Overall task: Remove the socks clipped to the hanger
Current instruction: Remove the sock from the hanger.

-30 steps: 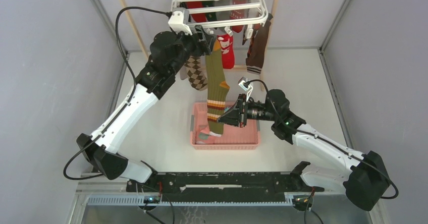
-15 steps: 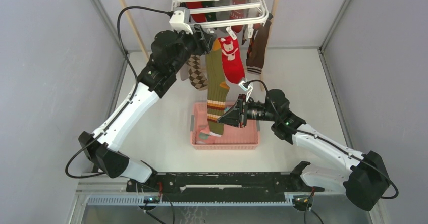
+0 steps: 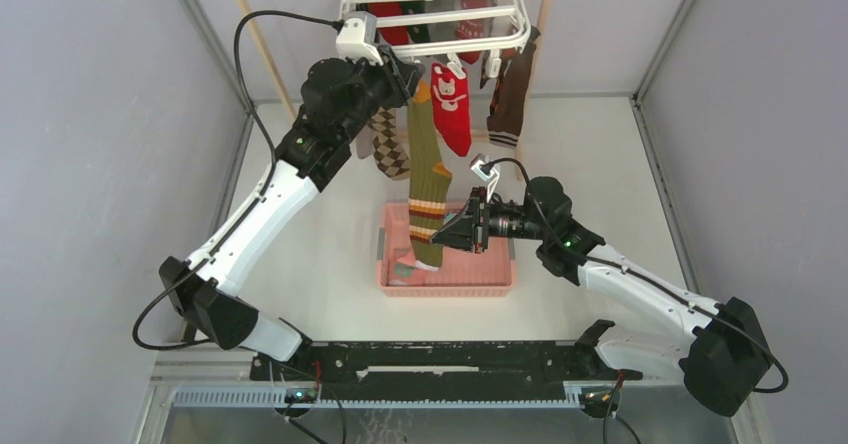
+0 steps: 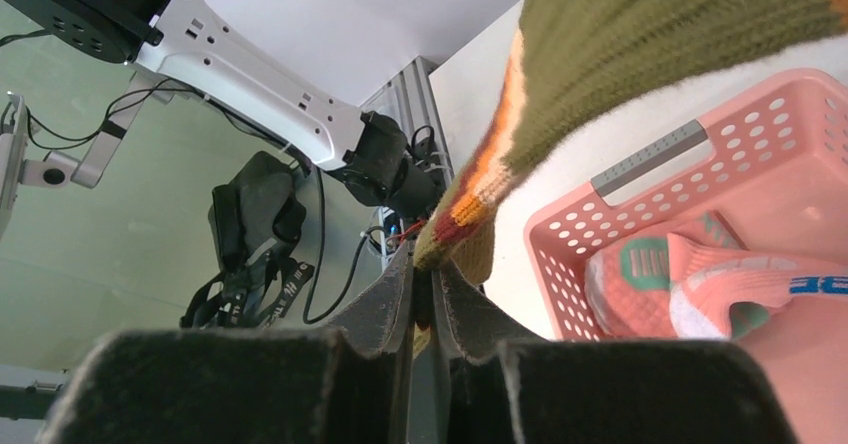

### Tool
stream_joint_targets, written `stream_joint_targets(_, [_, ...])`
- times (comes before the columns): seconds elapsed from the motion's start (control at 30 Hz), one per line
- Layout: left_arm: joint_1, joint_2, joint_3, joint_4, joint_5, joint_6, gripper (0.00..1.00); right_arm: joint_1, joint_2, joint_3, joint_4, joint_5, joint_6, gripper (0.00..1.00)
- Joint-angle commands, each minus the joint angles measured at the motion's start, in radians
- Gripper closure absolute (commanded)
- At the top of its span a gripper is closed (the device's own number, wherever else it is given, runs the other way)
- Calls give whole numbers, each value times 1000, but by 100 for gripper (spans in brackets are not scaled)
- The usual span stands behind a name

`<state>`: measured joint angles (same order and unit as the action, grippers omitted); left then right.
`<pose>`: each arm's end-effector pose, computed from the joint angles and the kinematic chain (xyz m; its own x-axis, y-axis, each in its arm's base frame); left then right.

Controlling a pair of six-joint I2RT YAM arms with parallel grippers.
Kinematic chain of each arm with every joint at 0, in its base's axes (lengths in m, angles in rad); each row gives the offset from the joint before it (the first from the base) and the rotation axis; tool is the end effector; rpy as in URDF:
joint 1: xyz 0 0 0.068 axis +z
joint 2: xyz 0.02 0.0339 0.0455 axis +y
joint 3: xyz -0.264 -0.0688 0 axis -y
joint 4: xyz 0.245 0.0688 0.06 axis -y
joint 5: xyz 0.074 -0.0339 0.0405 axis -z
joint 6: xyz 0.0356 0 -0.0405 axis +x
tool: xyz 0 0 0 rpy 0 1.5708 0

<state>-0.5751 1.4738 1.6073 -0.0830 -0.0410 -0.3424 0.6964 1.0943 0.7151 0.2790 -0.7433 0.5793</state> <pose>0.2850 -0.1830 0.4739 -0.1310 -0.3148 -0.9401 0.4938 0.8015 -0.3373 0.1751 0.1778 0.3031 -0.6055 0.0191 -0.7956 -0.7855 0.1463 0.6013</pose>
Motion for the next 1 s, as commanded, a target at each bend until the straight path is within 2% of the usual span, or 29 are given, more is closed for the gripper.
stream_joint_targets(0.0, [9, -1, 65, 44, 15, -16, 74, 7, -1, 23, 22, -14, -21, 85])
stream_joint_targets(0.2, [13, 0, 66, 42, 13, -18, 85, 8, -1, 23, 16, -14, -25, 85])
stream_joint_targets(0.47, [13, -4, 58, 39, 9, -18, 83, 8, -21, 23, -6, -13, -31, 85])
stream_joint_targets(0.57, [13, -12, 44, 38, 5, -18, 72, 5, -43, 23, -19, -13, -32, 85])
stream_joint_targets(0.67, [13, -23, 25, 39, 6, -15, 52, 2, -62, 23, -31, -10, -37, 85])
stream_joint_targets(0.73, [13, -30, 9, 39, 7, -15, 42, -3, -71, 23, -37, -11, -37, 85])
stream_joint_targets(0.8, [13, -40, -7, 39, 8, -14, 35, -7, -81, 23, -42, -13, -38, 85])
stream_joint_targets(0.97, [14, -72, -51, 37, 6, -8, 24, -26, -106, 26, -65, -16, -44, 85])
